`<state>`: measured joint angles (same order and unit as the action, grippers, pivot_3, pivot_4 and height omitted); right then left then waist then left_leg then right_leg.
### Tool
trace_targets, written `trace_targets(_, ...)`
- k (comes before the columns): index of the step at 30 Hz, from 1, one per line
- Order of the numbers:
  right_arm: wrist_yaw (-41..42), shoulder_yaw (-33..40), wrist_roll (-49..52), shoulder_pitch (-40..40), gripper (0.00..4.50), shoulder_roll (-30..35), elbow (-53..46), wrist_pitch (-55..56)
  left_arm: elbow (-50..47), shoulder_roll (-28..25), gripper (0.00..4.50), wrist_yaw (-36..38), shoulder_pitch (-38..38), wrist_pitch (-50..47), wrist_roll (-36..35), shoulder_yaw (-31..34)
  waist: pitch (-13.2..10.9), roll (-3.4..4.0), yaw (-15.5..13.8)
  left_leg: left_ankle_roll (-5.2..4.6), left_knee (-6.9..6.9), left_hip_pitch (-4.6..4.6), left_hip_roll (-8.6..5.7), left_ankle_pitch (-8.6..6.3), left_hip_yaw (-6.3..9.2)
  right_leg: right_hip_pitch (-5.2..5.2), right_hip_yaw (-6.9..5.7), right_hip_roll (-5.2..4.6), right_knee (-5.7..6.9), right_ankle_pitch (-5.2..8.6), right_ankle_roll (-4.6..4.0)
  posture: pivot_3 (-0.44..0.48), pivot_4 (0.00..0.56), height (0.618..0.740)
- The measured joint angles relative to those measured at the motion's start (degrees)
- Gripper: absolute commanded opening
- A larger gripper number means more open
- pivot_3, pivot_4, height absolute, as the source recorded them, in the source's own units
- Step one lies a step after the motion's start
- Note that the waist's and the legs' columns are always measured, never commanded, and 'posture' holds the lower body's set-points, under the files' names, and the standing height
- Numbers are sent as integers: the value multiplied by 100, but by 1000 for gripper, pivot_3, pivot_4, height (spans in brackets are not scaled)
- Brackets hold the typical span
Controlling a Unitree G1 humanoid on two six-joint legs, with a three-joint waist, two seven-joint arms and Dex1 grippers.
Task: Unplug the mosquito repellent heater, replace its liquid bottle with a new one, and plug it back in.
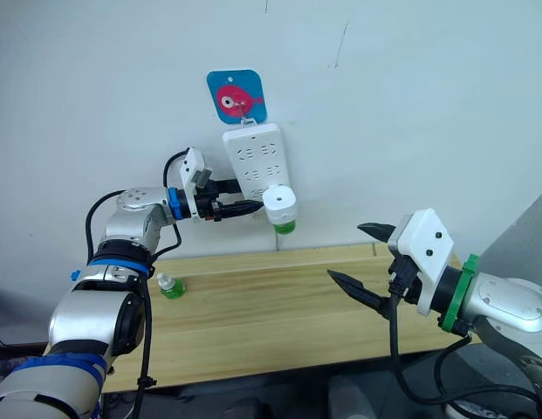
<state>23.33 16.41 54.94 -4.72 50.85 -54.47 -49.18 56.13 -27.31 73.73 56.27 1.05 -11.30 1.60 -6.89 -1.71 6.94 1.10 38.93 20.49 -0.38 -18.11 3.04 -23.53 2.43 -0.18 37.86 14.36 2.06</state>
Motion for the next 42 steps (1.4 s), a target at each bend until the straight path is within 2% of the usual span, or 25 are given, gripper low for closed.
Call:
trace_targets(3,-151,-196,31,-229,4500,-126,17,4,-5,-3,2649,-14,3,-54,0,14,-6,2,13,0,2,-1,0,0,-1,0,1,0,1,0,0,-259,124,730)
trace_targets(7,-395,-571,8,-564,4500,-325,93,-7,-53,1,1421,-45,7,-106,-20,55,-14,4,20,0,2,-1,-1,0,0,0,0,0,1,0,0,-256,125,730)
trace_targets(8,-467,-679,-23,-649,4500,-405,116,-9,-90,2,1297,-65,6,-147,-11,62,-16,3,25,0,2,0,-1,0,1,0,-1,0,1,0,0,-256,125,730)
trace_targets(12,-905,-1340,-460,-1191,4500,-776,437,-127,-269,22,1298,-76,-44,-315,-12,105,-34,8,39,0,5,8,-6,1,9,-3,-1,-5,2,-14,-24,-249,129,730)
trace_targets(15,-1568,-1817,-884,-1635,4500,-1308,798,-451,-526,41,1298,-127,-142,-471,-31,130,-39,11,49,1,8,22,-9,1,18,-15,0,-11,6,-16,-26,-254,133,730)
trace_targets(21,-2689,-2719,-1659,-2520,4500,-2869,1554,-1137,-1374,13,1298,-298,-558,-906,-201,211,-43,19,102,4,3,53,-8,2,33,-57,-6,-41,28,-19,-30,-246,135,730)
trace_targets(24,-2973,-2931,-1981,-2674,4500,-3320,1781,-1336,-1621,23,1298,-369,-670,-1045,-246,218,-45,22,106,4,2,58,-12,2,35,-58,-8,-49,24,-20,-30,-240,135,730)
trace_targets(33,-3078,-3204,-2935,-2894,4500,-3979,2474,-1231,-1954,22,1298,-512,-835,-1240,-338,218,-50,30,124,2,1,56,-23,1,32,-58,-12,-62,25,-20,-30,-230,138,730)
trace_targets(42,-2766,-3208,-3404,-2978,4500,-4405,3008,-880,-2092,15,1298,-562,-907,-1349,-405,215,-52,33,139,2,1,57,-23,1,33,-59,-13,-63,26,-20,-29,-219,136,730)
